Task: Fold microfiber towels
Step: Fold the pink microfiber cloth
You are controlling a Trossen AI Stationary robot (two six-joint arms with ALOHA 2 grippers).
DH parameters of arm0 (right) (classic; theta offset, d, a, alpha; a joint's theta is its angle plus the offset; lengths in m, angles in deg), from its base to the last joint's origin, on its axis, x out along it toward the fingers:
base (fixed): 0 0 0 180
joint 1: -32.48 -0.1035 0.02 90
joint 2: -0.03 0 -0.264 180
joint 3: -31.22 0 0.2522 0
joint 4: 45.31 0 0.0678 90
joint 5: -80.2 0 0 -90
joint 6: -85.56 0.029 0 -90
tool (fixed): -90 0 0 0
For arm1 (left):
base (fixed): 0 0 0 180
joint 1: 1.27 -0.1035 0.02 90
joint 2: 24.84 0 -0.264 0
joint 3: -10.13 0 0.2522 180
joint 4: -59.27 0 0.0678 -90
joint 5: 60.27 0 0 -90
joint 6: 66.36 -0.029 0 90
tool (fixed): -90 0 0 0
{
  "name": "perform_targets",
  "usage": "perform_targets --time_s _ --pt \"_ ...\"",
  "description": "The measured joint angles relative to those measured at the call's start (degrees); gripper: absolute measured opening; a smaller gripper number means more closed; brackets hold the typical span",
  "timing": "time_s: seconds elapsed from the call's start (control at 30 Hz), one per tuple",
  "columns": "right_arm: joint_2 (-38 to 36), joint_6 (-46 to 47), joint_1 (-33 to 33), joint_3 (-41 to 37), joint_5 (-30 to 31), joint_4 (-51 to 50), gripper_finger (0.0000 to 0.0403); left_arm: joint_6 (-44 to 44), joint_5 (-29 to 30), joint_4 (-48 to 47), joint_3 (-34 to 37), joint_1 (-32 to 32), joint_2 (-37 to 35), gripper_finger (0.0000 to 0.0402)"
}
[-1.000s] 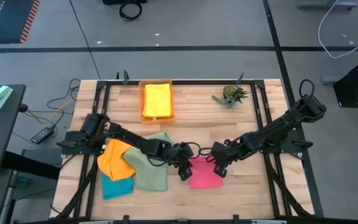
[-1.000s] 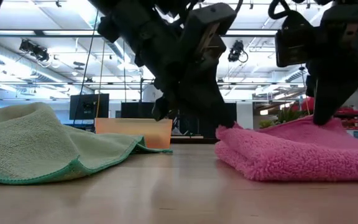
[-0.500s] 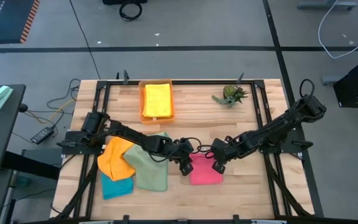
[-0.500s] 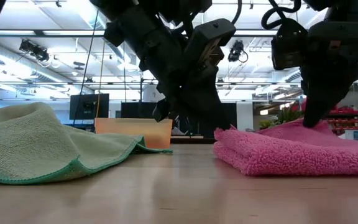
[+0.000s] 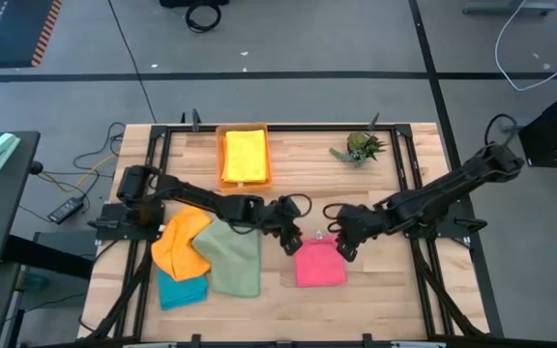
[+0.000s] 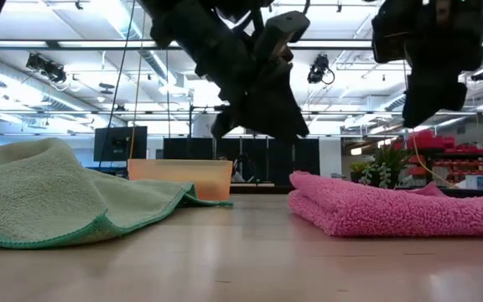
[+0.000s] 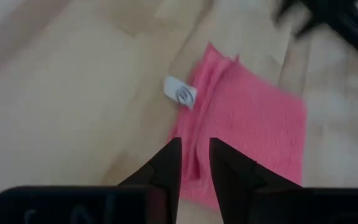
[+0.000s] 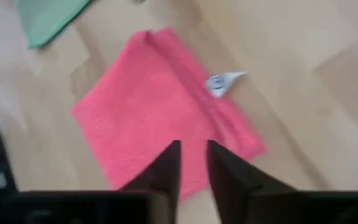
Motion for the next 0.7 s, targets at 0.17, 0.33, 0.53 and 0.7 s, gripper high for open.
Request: perform_targets --time_s 0.17,0.33,0.53,0.7 --pt "6.6 -2.4 -1.0 0.0 -4.4 5.6 0.0010 0.2 -6.0 2.8 0.0 0.6 0.6 0.0067" --pt "12.5 -3.7 -0.9 0.0 -6.1 5.3 0.0005 -0.2 -11.0 3.8 0.1 3.7 5.3 0.0009" --pt "16.5 -4.7 0.9 -0.1 -3.7 5.5 0.0004 1.1 -10.4 5.2 0.1 2.9 8.7 0.0007" --pt "16.3 -4.2 2.2 -0.1 0.5 5.0 0.0004 1.6 -9.3 6.2 0.0 2.5 8.9 0.0011"
